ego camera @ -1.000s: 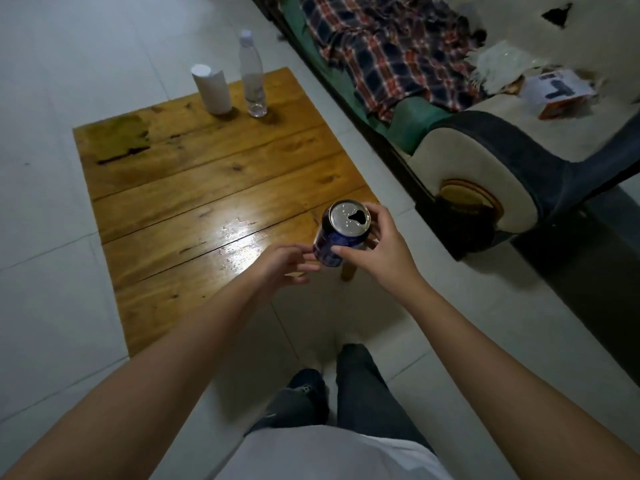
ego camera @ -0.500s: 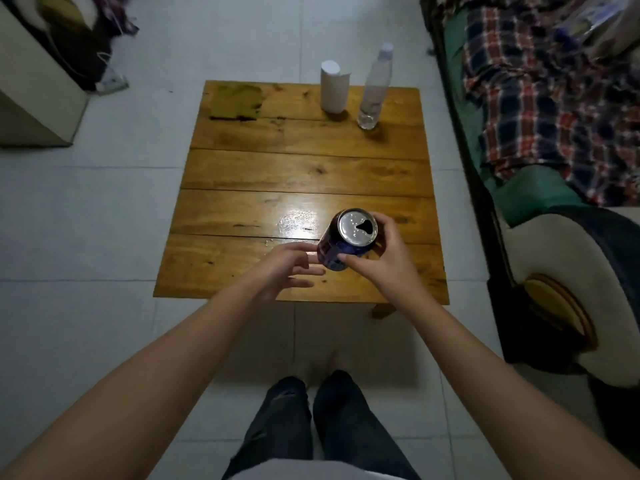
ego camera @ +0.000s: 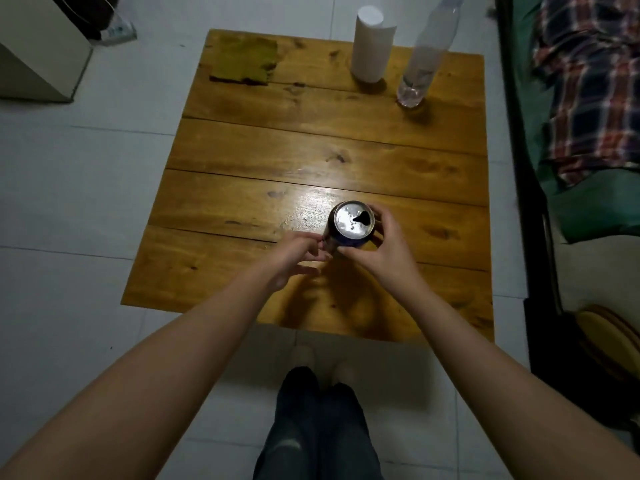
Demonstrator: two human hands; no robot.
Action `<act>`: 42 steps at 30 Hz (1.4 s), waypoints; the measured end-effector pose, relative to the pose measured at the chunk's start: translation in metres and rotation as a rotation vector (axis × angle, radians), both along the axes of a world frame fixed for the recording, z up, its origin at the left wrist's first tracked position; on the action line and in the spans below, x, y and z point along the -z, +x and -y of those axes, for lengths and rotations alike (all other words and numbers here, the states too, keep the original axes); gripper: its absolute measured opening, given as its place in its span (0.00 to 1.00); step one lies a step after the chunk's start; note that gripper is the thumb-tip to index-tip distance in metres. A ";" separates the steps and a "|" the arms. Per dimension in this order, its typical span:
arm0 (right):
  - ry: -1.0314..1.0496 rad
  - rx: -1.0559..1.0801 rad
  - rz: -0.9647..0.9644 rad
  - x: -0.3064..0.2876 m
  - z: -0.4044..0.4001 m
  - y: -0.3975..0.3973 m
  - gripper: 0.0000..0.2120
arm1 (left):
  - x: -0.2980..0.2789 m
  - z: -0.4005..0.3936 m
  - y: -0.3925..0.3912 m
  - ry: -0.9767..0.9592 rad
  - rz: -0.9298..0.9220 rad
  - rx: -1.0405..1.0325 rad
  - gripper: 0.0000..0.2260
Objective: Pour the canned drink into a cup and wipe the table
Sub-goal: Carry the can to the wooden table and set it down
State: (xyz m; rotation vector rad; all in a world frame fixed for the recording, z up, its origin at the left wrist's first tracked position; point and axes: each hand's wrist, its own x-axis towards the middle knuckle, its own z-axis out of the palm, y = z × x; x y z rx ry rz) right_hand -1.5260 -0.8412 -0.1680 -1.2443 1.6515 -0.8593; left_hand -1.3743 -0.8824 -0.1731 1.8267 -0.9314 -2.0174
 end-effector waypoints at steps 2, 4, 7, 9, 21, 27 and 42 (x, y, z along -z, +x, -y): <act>0.004 0.003 -0.014 0.016 0.016 0.001 0.36 | 0.017 0.016 -0.001 0.012 0.013 -0.010 0.16; -0.001 0.012 -0.010 0.030 0.030 0.002 0.36 | 0.032 0.031 0.000 0.018 0.006 -0.028 0.16; -0.003 0.026 -0.004 0.046 0.052 0.005 0.36 | 0.048 0.055 0.002 0.007 -0.011 -0.040 0.19; -0.008 0.038 -0.011 0.054 0.066 0.007 0.36 | 0.054 0.071 0.004 -0.019 -0.001 -0.027 0.20; -0.066 0.079 -0.083 0.079 0.128 0.024 0.37 | 0.069 0.127 0.006 -0.135 0.052 0.134 0.17; -0.049 0.098 -0.092 0.087 0.131 0.026 0.37 | 0.078 0.136 0.007 -0.122 0.084 0.178 0.17; -0.029 0.158 -0.089 0.084 0.130 0.022 0.36 | 0.090 0.153 0.002 -0.124 0.083 0.227 0.24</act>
